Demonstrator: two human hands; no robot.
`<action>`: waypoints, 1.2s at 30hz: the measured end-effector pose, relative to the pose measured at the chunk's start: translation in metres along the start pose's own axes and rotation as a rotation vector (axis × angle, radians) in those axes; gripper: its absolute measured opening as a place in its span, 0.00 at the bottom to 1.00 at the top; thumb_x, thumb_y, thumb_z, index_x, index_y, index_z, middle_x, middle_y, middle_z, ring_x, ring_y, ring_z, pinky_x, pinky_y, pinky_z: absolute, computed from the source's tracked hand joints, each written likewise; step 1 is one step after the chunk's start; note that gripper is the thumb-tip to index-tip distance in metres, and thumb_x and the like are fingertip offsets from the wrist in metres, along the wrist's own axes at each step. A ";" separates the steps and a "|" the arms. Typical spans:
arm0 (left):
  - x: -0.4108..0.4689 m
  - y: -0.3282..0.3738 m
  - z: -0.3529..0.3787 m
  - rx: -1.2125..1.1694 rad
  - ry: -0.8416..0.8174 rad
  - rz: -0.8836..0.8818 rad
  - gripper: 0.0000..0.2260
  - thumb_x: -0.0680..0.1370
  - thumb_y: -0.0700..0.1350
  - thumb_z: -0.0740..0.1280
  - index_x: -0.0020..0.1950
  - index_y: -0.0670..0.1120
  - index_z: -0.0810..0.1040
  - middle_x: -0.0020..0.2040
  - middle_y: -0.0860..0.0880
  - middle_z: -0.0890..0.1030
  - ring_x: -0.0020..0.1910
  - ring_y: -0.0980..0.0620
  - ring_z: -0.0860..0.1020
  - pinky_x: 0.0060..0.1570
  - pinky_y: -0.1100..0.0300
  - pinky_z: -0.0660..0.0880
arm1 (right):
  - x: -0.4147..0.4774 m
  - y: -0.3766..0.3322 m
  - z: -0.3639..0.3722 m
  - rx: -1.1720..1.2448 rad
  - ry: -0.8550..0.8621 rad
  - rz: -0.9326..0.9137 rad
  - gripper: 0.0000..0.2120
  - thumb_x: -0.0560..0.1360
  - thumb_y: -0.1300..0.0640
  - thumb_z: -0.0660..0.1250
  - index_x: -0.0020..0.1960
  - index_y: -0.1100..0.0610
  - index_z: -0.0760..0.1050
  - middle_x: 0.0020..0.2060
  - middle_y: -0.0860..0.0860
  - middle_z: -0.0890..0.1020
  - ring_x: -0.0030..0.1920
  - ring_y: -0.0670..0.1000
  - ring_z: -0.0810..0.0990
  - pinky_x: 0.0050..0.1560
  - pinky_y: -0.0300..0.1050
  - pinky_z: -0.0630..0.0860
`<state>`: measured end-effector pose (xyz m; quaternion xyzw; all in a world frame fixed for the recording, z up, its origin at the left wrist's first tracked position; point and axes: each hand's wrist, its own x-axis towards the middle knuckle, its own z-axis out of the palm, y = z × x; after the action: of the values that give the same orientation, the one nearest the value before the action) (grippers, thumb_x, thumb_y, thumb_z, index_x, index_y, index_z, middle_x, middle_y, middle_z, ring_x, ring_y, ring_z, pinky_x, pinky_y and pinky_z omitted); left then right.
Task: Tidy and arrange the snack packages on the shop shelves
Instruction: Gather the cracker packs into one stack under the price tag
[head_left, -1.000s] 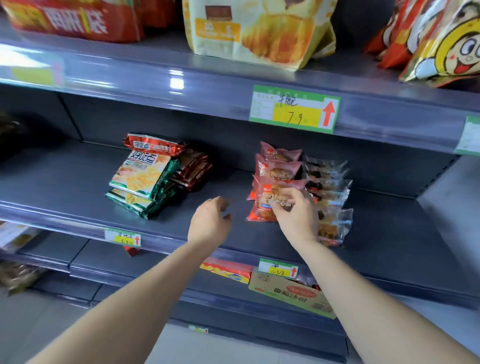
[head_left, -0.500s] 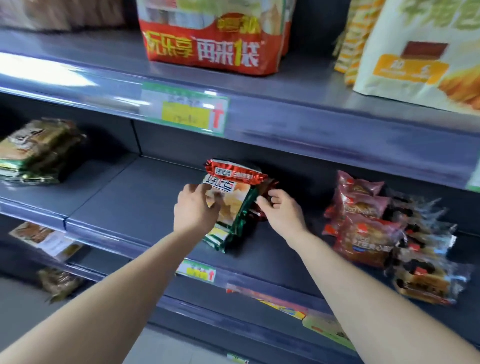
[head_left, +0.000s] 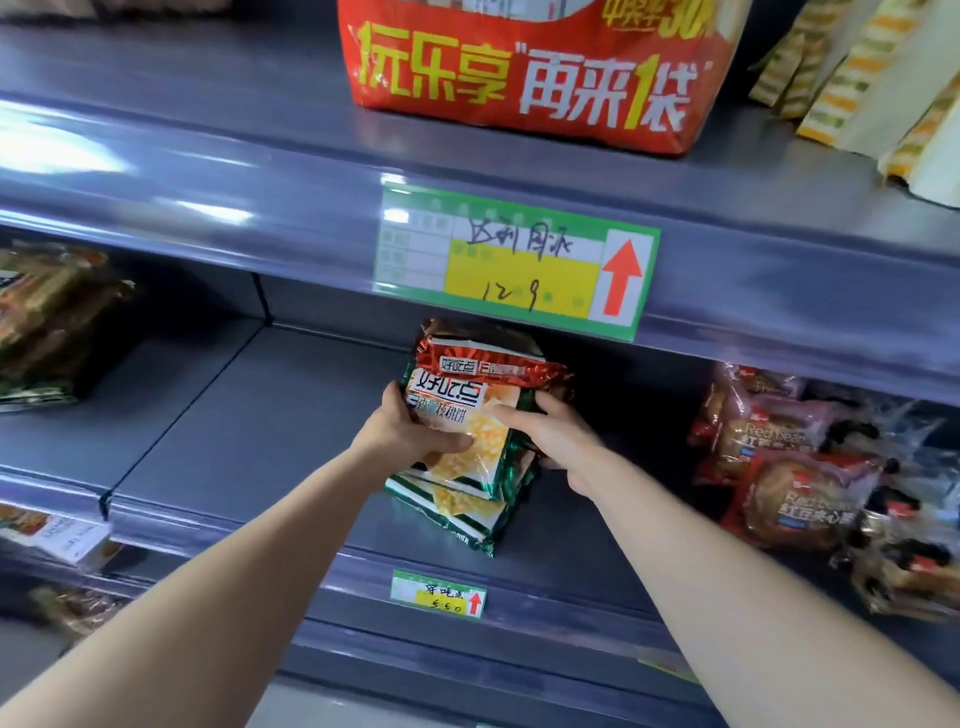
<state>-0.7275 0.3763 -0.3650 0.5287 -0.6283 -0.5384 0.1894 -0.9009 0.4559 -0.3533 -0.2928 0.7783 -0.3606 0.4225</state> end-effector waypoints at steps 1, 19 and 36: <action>0.001 -0.002 -0.007 -0.024 0.009 -0.010 0.35 0.60 0.44 0.83 0.60 0.46 0.68 0.48 0.47 0.82 0.36 0.50 0.81 0.41 0.52 0.81 | -0.001 -0.003 0.004 0.010 -0.004 0.003 0.39 0.65 0.35 0.70 0.72 0.47 0.66 0.68 0.43 0.70 0.68 0.51 0.70 0.66 0.49 0.68; -0.037 -0.015 0.060 1.182 0.197 0.437 0.52 0.71 0.58 0.69 0.73 0.56 0.26 0.77 0.45 0.31 0.75 0.36 0.34 0.66 0.25 0.43 | 0.038 -0.010 -0.001 0.346 0.232 0.107 0.04 0.72 0.67 0.66 0.46 0.61 0.76 0.41 0.58 0.81 0.39 0.54 0.81 0.29 0.41 0.76; -0.013 -0.019 0.001 1.165 0.338 0.183 0.40 0.74 0.52 0.62 0.79 0.48 0.42 0.80 0.45 0.46 0.78 0.44 0.40 0.69 0.32 0.36 | 0.060 -0.020 -0.006 0.110 0.205 -0.096 0.44 0.51 0.34 0.74 0.63 0.54 0.77 0.57 0.54 0.82 0.51 0.55 0.83 0.54 0.52 0.81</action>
<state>-0.7150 0.3907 -0.3781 0.5674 -0.8234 0.0033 0.0119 -0.9315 0.4006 -0.3612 -0.2678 0.7816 -0.4505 0.3382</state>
